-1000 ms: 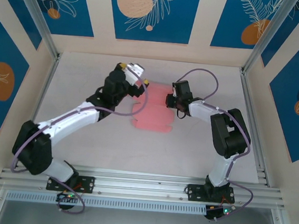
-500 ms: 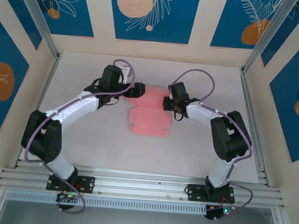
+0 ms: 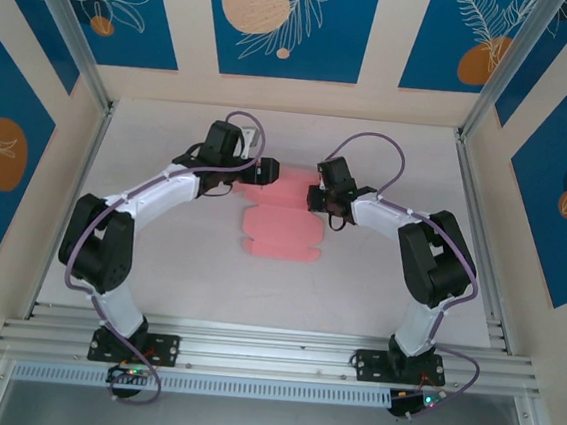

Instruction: Fold the paper box

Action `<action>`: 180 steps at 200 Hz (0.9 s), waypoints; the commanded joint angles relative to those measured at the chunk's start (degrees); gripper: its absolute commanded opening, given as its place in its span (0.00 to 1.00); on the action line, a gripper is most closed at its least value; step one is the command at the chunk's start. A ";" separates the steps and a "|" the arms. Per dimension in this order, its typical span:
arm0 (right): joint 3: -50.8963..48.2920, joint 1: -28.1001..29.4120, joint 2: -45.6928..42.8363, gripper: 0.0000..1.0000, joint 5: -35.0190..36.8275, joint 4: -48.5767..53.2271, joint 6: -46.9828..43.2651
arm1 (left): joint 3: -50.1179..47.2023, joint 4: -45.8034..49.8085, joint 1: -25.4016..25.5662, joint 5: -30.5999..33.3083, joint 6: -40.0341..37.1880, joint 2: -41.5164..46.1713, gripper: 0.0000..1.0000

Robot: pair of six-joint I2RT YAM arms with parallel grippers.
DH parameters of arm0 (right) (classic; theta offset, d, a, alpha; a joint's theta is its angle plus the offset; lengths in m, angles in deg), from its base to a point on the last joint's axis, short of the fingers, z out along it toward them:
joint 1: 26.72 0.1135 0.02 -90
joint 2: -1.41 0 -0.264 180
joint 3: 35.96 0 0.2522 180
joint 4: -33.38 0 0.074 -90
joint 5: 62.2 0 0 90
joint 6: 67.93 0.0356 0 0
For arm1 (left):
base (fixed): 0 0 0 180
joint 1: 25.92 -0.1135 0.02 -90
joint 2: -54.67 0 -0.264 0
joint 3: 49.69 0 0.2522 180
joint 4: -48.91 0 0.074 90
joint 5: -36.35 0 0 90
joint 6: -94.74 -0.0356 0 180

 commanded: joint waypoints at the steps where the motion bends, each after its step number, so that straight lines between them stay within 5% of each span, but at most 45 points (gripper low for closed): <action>1: 1.69 0.77 -1.99 0.17 0.95 0.31 1.21 | 0.49 0.40 0.94 -2.37 0.97 -2.36 0.85; 69: 2.77 1.73 -1.24 0.17 1.46 1.18 2.51 | 1.26 -5.15 1.87 -8.59 4.59 -5.21 0.75; 99: 3.17 1.73 -0.60 0.17 1.96 2.21 3.26 | -0.76 -4.04 0.95 -5.63 2.76 -2.57 0.74; 140: 3.04 1.70 -1.08 0.17 2.05 2.13 2.82 | -7.30 -2.19 -2.81 -1.95 -1.28 6.26 0.74; 180: 2.70 1.85 -1.48 0.17 1.60 1.42 3.01 | -13.06 -1.71 -3.93 0.94 0.60 9.00 0.86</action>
